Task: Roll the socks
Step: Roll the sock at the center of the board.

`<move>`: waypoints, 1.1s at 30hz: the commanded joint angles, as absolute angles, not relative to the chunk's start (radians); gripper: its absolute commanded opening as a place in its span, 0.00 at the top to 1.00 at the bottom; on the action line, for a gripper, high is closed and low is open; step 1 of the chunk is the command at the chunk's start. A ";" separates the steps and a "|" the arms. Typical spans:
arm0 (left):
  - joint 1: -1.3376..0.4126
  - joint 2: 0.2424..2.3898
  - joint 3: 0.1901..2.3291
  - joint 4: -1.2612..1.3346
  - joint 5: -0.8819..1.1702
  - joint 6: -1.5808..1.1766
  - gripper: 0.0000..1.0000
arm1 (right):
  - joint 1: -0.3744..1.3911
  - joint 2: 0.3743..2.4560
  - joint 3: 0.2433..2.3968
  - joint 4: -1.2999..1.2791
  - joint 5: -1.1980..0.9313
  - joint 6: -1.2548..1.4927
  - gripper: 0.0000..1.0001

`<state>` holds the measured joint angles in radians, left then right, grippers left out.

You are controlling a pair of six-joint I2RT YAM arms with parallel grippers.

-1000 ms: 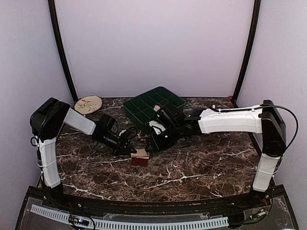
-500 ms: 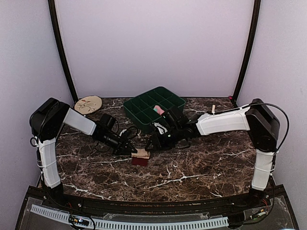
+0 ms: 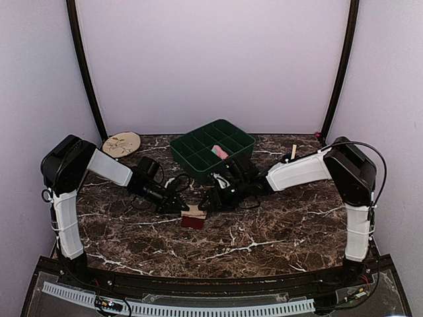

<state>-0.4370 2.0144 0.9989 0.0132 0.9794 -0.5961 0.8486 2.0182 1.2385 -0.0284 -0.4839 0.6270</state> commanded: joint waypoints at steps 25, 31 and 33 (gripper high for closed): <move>-0.449 2.069 0.978 0.000 0.850 -0.575 1.00 | 0.829 2.143 1.160 0.192 -0.601 0.722 0.49; -0.449 2.073 0.969 0.005 0.856 -0.572 1.00 | 0.828 2.169 1.123 0.252 -0.621 0.760 0.64; -0.448 2.074 0.965 0.005 0.857 -0.570 1.00 | 0.829 2.173 1.118 0.267 -0.626 0.769 0.70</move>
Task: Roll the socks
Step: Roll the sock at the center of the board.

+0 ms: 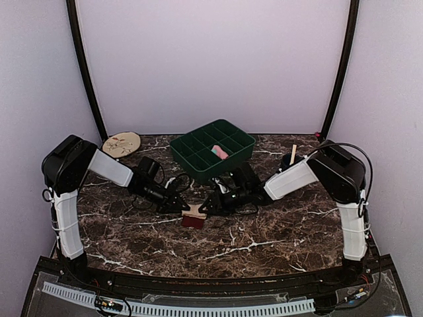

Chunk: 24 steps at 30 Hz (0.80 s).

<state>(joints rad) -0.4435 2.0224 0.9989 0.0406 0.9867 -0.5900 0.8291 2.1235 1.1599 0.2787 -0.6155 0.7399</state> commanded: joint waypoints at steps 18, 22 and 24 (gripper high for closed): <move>-0.447 1.999 0.933 0.011 0.859 -0.656 0.70 | 0.833 2.093 0.996 0.428 -0.580 0.764 1.00; -0.441 1.953 0.931 0.000 0.844 -0.693 0.55 | 0.839 2.054 0.971 0.424 -0.516 0.725 1.00; -0.437 1.928 0.928 -0.001 0.840 -0.713 0.51 | 0.846 2.032 0.963 0.409 -0.476 0.690 1.00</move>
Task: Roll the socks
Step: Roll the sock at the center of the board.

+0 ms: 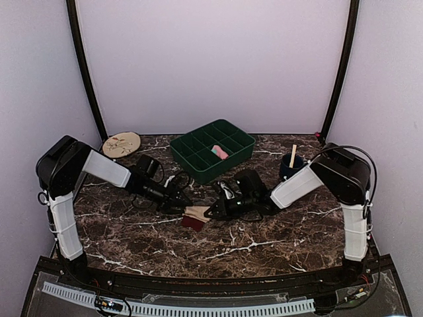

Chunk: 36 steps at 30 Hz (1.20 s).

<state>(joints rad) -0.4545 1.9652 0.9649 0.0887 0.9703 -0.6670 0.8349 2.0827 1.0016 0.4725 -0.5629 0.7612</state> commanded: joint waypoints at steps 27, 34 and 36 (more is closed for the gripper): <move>-0.443 1.708 0.848 0.057 0.929 -1.019 0.43 | 1.154 1.912 0.928 0.382 0.225 0.230 1.00; -0.497 1.623 0.805 0.049 0.924 -1.106 0.42 | 1.237 1.932 0.903 0.445 0.442 0.136 1.00; -0.522 1.607 0.787 0.055 0.915 -1.135 0.39 | 1.260 1.941 0.895 0.476 0.495 0.108 1.00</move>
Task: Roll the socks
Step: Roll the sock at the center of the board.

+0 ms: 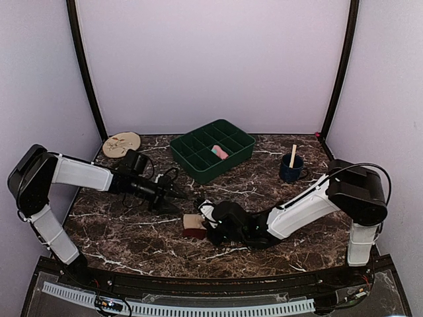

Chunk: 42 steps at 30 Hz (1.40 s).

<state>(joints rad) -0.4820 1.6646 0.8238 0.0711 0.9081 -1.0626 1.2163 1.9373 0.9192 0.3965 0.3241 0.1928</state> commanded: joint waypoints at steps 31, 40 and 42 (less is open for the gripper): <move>-0.698 1.612 0.732 0.163 0.715 -1.425 0.37 | 1.370 1.950 0.818 0.620 0.631 -0.010 1.00; -0.707 1.642 0.730 0.139 0.721 -1.434 0.37 | 1.383 1.960 0.816 0.641 0.641 -0.007 1.00; -0.707 1.648 0.729 0.132 0.724 -1.431 0.37 | 1.385 1.963 0.819 0.650 0.642 -0.012 1.00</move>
